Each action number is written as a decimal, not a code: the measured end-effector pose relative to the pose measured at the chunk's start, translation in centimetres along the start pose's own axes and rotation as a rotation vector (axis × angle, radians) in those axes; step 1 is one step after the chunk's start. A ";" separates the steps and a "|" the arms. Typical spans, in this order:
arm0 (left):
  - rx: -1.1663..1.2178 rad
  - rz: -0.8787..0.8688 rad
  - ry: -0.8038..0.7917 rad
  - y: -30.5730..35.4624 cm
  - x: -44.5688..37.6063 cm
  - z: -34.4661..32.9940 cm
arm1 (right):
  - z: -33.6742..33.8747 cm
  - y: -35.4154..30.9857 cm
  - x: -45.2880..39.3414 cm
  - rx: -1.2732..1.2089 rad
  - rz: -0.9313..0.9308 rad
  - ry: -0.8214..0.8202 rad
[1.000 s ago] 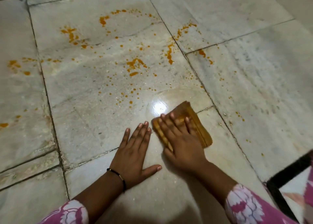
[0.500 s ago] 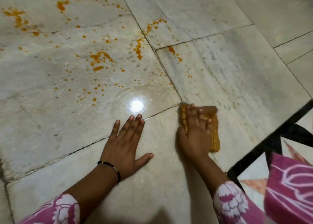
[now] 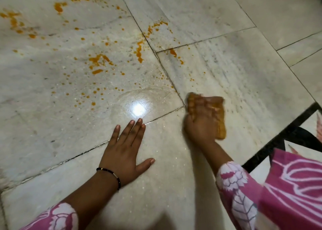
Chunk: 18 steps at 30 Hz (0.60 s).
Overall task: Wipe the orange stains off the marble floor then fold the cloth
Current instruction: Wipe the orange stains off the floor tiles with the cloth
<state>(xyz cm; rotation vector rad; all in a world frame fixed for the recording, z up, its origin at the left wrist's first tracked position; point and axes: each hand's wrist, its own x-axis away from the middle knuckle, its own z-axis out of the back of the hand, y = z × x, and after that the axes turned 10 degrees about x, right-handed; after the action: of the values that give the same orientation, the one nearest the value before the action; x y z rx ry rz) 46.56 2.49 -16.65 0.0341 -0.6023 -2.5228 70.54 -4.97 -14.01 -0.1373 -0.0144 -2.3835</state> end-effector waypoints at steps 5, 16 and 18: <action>0.008 -0.012 0.015 -0.2 0.0 -0.1 | -0.8 -0.5 9.2 0.074 0.397 -0.034; 0.005 0.015 0.011 0.1 0.0 -0.1 | 0.8 4.6 -2.8 0.058 -0.209 -0.116; -0.001 0.020 0.009 0.2 0.0 0.0 | 0.4 0.6 -3.5 0.084 -0.061 -0.101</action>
<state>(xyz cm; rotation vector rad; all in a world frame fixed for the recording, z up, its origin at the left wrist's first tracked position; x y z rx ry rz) 46.64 2.35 -16.54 0.0393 -0.5948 -2.5027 73.52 -2.95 -13.95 -0.2199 -0.1686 -2.4304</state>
